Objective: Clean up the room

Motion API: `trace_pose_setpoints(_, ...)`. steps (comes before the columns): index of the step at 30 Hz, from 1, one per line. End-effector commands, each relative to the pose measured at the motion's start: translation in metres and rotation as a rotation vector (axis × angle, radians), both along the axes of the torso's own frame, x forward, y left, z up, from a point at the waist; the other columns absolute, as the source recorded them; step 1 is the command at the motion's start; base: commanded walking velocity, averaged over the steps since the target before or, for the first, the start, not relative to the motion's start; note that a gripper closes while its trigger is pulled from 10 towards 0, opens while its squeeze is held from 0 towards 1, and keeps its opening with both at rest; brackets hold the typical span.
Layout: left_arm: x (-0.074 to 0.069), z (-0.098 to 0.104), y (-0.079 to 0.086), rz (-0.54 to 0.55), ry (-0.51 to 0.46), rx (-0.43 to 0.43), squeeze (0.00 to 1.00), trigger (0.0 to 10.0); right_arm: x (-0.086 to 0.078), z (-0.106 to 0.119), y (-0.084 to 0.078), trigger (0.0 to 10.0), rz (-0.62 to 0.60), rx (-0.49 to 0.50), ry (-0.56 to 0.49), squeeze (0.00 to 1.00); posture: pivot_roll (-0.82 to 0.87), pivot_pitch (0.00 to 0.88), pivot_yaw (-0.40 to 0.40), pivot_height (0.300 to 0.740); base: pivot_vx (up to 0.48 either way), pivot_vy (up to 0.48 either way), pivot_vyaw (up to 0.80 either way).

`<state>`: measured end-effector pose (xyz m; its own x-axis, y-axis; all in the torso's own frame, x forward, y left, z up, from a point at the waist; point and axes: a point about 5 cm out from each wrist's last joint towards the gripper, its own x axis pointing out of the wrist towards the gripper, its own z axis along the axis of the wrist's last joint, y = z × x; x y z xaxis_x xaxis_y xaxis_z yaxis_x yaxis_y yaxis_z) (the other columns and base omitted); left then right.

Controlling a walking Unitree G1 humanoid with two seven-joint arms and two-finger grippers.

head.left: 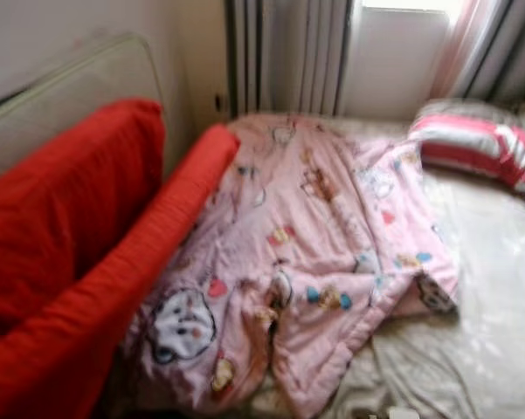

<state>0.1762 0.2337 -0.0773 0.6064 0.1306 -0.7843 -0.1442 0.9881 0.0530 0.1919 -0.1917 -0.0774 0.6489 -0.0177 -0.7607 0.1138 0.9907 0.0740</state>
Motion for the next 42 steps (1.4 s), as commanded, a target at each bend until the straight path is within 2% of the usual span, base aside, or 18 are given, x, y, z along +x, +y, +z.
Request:
trace_pose_setpoints(1, -0.012, -0.005, 0.0, 0.007, 0.036, -0.011, 0.0, 10.0, -0.007, -0.004, 0.0, 10.0, -0.012, 0.003, 0.022, 0.0, -0.04, 0.173, 0.013, 0.74, 0.0, 0.0, 0.0)
trace_pose_setpoints(4, -0.011, -0.005, 0.0, 0.007, 0.032, -0.012, 0.0, 10.0, -0.006, -0.003, 0.0, 10.0, -0.012, 0.004, 0.017, 0.0, -0.04, 0.175, 0.012, 0.74, 0.0, 0.0, 0.0)
trace_pose_setpoints(8, 0.002, -0.001, -0.005, 0.015, -0.013, -0.028, 0.0, 10.0, -0.004, -0.002, -0.001, 10.0, -0.013, 0.006, 0.008, 0.0, -0.04, 0.18, 0.009, 0.74, 0.0, 0.0, 0.0)
trace_pose_setpoints(12, 0.008, 0.001, -0.009, 0.013, -0.024, -0.034, 0.0, 10.0, -0.004, -0.002, -0.001, 10.0, -0.011, 0.005, 0.006, 0.0, -0.04, 0.184, 0.01, 0.74, 0.0, 0.0, 0.0)
trace_pose_setpoints(20, 0.005, 0.0, -0.01, 0.01, -0.017, -0.042, 0.0, 10.0, -0.004, -0.002, -0.002, 10.0, -0.011, 0.001, 0.009, 0.0, -0.04, 0.187, 0.009, 0.74, 0.0, 0.0, 0.0)
trace_pose_setpoints(28, 0.001, -0.005, -0.026, 0.018, -0.011, -0.071, 0.0, 10.0, -0.002, 0.0, -0.008, 10.0, 0.006, -0.028, 0.0, 0.0, -0.05, 0.18, -0.016, 0.74, 0.0, 0.0, 0.0)
trace_pose_setpoints(31, 0.001, -0.006, -0.027, 0.024, -0.012, -0.077, 0.0, 10.0, 0.003, 0.003, -0.009, 10.0, 0.021, -0.035, -0.019, 0.0, -0.05, 0.183, -0.02, 0.74, 0.0, 0.0, 0.27)
trace_pose_setpoints(38, 0.004, -0.004, -0.027, 0.028, -0.014, -0.074, 0.0, 10.0, 0.006, 0.005, -0.009, 10.0, 0.018, -0.028, -0.028, 0.0, -0.05, 0.191, -0.019, 0.74, 0.0, 0.0, 0.55)
trace_pose_setpoints(42, 0.014, 0.003, -0.02, 0.02, -0.075, -0.059, 0.0, 10.0, 0.013, 0.01, -0.009, 10.0, 0.013, -0.028, -0.074, 0.0, -0.05, 0.198, -0.017, 0.74, 0.0, 0.0, 0.0)
